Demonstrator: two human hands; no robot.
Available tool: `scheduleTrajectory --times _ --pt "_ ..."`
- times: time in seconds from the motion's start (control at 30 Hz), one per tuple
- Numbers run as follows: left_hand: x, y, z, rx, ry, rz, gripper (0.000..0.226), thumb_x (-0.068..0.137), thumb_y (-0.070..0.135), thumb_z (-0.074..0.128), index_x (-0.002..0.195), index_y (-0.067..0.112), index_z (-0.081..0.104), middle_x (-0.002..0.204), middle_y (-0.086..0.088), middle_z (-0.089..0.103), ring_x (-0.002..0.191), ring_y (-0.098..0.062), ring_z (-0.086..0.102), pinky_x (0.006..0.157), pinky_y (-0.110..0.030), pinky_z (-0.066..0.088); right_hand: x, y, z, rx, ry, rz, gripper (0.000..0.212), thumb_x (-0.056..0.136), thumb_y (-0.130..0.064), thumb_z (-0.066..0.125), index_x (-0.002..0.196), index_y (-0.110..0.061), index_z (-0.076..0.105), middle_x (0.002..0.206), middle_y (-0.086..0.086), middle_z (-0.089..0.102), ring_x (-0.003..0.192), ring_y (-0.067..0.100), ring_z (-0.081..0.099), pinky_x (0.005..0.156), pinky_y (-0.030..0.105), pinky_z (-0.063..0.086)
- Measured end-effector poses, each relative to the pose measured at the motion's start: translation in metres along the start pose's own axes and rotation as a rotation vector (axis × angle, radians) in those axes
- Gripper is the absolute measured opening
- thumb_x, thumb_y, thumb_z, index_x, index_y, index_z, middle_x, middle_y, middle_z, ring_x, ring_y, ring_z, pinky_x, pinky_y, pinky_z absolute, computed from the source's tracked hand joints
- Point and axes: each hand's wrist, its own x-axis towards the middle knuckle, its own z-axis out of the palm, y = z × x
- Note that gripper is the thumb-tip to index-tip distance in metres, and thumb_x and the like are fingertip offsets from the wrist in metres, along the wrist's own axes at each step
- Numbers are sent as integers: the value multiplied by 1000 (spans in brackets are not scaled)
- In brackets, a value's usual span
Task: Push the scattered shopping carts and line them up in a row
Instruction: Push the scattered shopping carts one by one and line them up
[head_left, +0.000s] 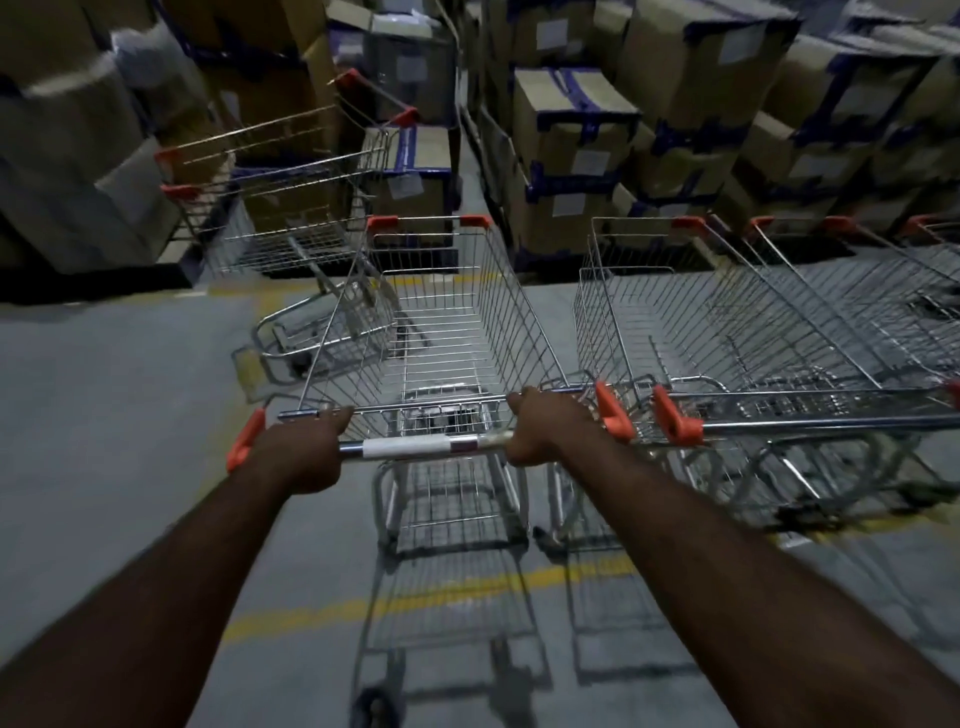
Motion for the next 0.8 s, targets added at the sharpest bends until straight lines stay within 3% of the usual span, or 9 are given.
scheduleTrajectory --times 0.17,0.5,0.8 --pt "-14 5 8 -7 2 -2 77 94 16 49 161 29 14 160 -6 38 136 -28 49 106 -38 45 -15 5 11 -9 0 -31 75 75 -37 69 143 -17 47 140 7 51 123 32 57 96 46 53" --pt "-19 33 9 -10 21 12 76 91 19 45 161 28 15 162 -7 33 139 -27 47 109 -43 44 -22 27 -4 -36 -5 -20 81 73 -31 75 148 -19 46 145 5 52 125 28 57 97 41 52" --pt "-20 29 10 12 24 8 78 93 20 45 161 33 10 163 -5 32 137 -26 49 104 -42 47 -27 27 9 -53 5 -11 79 81 -39 67 152 -20 40 155 6 40 131 33 53 105 48 48"
